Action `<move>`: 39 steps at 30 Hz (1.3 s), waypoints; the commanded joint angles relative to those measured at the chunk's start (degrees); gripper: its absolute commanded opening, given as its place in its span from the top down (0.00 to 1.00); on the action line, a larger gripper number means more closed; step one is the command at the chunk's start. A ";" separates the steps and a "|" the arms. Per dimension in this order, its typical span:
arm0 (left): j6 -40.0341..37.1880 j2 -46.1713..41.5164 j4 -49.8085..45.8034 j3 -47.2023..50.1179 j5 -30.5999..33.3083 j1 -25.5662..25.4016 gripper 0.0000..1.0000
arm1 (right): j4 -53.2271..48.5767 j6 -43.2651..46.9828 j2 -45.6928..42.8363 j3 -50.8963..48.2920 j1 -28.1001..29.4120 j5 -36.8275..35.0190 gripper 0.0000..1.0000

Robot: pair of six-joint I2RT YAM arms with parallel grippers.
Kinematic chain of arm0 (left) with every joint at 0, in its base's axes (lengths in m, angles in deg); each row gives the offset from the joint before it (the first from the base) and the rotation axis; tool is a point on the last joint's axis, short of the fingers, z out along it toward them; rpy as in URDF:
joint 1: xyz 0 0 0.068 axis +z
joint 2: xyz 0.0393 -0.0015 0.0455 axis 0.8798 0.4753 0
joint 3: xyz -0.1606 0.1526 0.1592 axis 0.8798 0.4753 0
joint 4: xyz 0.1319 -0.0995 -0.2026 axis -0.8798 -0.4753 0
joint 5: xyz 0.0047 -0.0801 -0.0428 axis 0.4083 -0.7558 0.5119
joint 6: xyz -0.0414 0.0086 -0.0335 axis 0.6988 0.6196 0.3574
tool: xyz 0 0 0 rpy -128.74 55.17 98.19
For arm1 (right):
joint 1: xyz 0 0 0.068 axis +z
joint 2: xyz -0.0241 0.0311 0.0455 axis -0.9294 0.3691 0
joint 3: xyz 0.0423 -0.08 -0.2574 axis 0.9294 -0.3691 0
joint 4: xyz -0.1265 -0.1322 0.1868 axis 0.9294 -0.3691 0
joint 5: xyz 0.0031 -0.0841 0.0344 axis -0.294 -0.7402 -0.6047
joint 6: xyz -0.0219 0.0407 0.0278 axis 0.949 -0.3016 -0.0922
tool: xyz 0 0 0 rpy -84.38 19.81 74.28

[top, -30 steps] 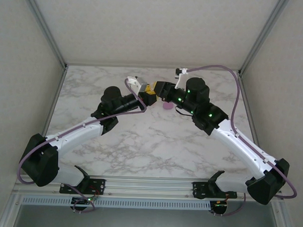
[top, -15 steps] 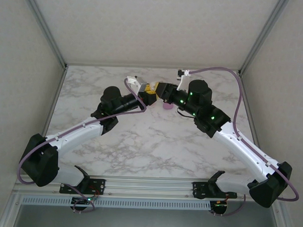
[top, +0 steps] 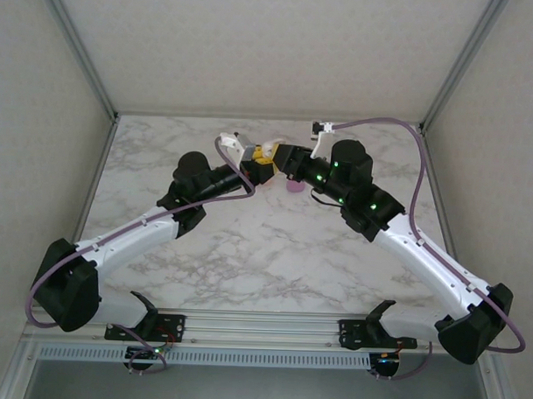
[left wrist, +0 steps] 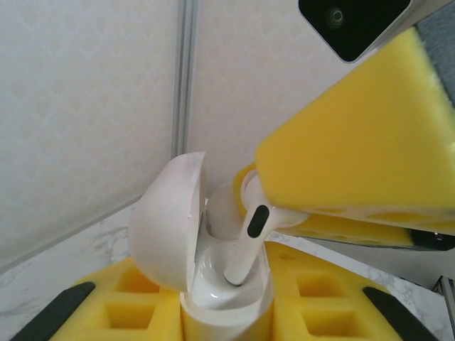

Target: Insert the wireless bluetooth earbuds into the charging case

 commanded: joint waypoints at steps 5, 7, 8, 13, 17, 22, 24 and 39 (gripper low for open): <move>-1.96 -1.41 6.46 0.81 -0.06 -0.22 0.82 | 1.05 -1.51 -0.08 0.35 0.60 0.98 0.73; -2.98 -1.37 8.26 1.46 -0.56 -0.29 0.82 | 1.45 -1.84 -0.41 0.34 0.58 0.99 0.73; -3.42 -1.34 8.11 1.35 -0.88 -0.21 0.82 | 1.65 -1.95 -0.57 0.24 0.60 0.95 0.73; -3.67 -1.07 7.22 0.54 -1.74 -0.24 0.82 | 2.52 -2.41 -0.98 0.08 0.58 1.04 0.73; -3.49 -0.87 7.17 0.36 -2.00 -0.26 0.82 | 3.24 -2.52 -0.72 -0.05 0.59 1.47 0.73; -3.41 -0.80 6.33 0.01 -1.91 -0.21 0.82 | 2.60 -1.98 0.27 0.35 0.61 2.56 0.73; -3.54 -0.89 6.38 0.01 -1.94 -0.22 0.82 | 1.86 -1.78 0.85 0.75 0.60 3.17 0.73; -4.30 -0.90 4.87 -0.60 -1.03 -0.22 0.82 | -10.37 5.44 3.83 5.19 2.07 0.19 0.72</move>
